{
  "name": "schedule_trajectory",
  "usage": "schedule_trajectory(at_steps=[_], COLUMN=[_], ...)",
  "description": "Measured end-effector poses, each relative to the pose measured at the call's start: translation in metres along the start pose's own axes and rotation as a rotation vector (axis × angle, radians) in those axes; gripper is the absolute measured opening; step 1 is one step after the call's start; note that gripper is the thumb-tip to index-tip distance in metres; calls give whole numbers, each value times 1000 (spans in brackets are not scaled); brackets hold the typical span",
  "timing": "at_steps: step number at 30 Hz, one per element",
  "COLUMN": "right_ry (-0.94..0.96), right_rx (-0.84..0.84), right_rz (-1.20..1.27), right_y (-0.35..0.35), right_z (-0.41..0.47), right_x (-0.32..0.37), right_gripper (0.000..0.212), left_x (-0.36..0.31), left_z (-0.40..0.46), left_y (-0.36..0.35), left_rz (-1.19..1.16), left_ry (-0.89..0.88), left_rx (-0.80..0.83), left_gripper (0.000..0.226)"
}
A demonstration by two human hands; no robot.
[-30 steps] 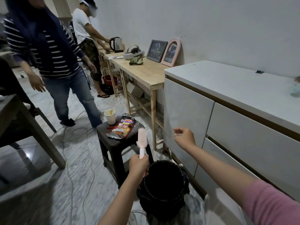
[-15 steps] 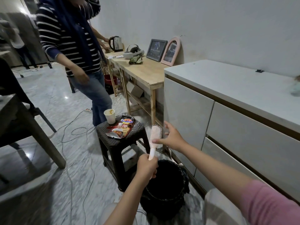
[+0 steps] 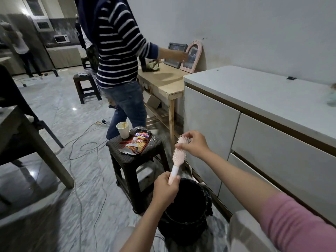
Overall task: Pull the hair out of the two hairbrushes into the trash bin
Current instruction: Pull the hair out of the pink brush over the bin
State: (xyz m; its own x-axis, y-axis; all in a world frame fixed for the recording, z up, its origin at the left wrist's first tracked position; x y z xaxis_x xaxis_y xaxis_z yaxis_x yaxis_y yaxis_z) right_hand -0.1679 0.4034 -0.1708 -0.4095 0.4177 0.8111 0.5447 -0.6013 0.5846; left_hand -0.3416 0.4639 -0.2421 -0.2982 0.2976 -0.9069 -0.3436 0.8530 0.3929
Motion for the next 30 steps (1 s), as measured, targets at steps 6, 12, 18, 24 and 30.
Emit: schedule_trajectory(at_steps=[6, 12, 18, 24, 30], right_ry=[27, 94, 139, 161, 15], right_rx=[-52, -53, 11, 11, 16], right_rz=[32, -58, -217, -255, 11], right_y=[3, 8, 9, 12, 17], right_z=[2, 2, 3, 4, 7], right_x=[2, 10, 13, 18, 5], right_gripper=[29, 16, 12, 14, 19], left_x=[0, -2, 3, 3, 5], left_z=[-1, -1, -3, -3, -2], left_y=[-2, -2, -2, 3, 2], left_rz=[54, 39, 60, 45, -49], left_ry=[-15, -32, -32, -12, 10], left_rx=[-81, -98, -91, -38, 47], left_gripper=[19, 19, 21, 20, 18])
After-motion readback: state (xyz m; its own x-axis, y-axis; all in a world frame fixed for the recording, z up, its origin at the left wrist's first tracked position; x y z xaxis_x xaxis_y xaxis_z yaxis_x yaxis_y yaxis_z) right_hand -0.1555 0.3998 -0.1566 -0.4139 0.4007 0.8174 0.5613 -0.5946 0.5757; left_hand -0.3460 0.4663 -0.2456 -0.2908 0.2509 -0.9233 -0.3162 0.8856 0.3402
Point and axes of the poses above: each hand's wrist, its own z-axis towards the middle knuckle, its own y-axis out of the back of the hand, x = y × z, the point moved 6 cm from there along z, towards the middle knuckle, and after that the axes turned 14 degrees about x, right-handed, at the moved point
